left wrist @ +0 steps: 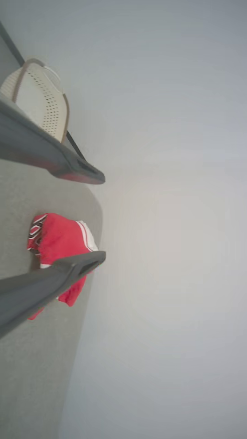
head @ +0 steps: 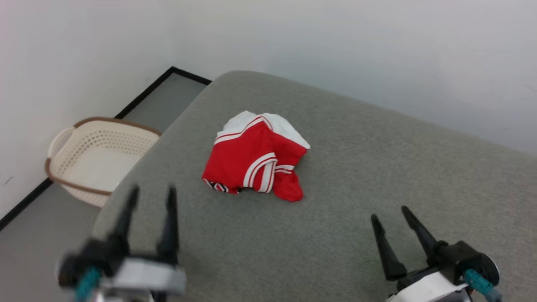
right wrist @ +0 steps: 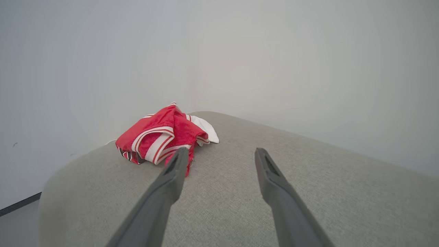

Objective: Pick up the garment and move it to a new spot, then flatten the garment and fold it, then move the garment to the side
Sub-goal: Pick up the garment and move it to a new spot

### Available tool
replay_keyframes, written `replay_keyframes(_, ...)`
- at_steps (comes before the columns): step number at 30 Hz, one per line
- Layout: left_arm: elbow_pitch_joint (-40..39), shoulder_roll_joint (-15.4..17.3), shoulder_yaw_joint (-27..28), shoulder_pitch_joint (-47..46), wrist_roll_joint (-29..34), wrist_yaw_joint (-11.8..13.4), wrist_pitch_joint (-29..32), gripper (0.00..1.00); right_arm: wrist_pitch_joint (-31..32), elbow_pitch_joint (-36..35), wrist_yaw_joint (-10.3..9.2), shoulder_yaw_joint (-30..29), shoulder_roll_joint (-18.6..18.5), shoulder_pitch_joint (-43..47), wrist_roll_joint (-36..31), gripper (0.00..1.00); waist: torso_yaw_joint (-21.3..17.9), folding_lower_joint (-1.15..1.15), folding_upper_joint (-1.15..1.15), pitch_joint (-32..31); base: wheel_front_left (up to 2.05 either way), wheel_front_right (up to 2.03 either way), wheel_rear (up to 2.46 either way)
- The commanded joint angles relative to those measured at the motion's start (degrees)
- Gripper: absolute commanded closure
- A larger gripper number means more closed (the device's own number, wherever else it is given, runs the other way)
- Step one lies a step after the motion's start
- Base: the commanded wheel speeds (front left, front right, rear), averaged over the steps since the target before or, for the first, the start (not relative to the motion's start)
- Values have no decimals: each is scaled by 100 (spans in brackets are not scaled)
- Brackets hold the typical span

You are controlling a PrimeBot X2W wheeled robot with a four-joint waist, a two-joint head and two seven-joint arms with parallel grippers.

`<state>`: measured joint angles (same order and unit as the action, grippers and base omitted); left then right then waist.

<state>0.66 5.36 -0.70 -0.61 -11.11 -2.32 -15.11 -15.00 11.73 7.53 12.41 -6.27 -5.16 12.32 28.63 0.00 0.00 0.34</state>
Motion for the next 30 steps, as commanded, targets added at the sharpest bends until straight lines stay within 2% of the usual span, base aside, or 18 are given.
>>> replay_keyframes(1,63,119,58,-412,-85,-105,-8,0,9,-120,-8,30,41,49,-116,0,-313,0,0,80,0,0,0)
replay_keyframes(6,750,472,403,-1907,-772,-364,89,0,108,-382,-8,5,89,-54,-364,0,-1042,0,0,552,0,0,0)
replay_keyframes(11,1895,1187,564,-3248,-1218,-482,173,0,108,-443,-9,231,183,-366,-426,0,-1793,0,0,1046,0,0,0)
replay_keyframes(15,2905,1787,369,-4040,-1284,-523,324,0,58,-403,-8,473,263,-688,-398,0,-2264,0,0,1373,0,0,0)
replay_keyframes(19,3885,2251,-148,-4546,-1623,-518,775,0,14,-319,-8,710,316,-924,-356,0,-2574,0,0,1548,0,0,0)
replay_keyframes(22,4412,2469,-656,-4739,-2151,-515,1535,0,-5,-249,-8,815,332,-1034,-333,0,-2706,0,0,1594,0,0,0)
replay_keyframes(27,4521,2824,-1501,-4718,-3288,-517,2824,0,-18,-208,-8,914,343,-1138,-254,0,-2836,0,0,1641,0,0,0)
replay_keyframes(28,4521,2824,-1501,-4718,-3288,-517,2824,0,-18,-208,-8,914,343,-1138,-254,0,-2836,0,0,1641,0,0,0)
replay_keyframes(30,4434,2942,-1793,-4630,-3707,-517,3282,0,-18,-224,-8,939,343,-1166,-224,0,-2861,0,0,1667,0,0,0)
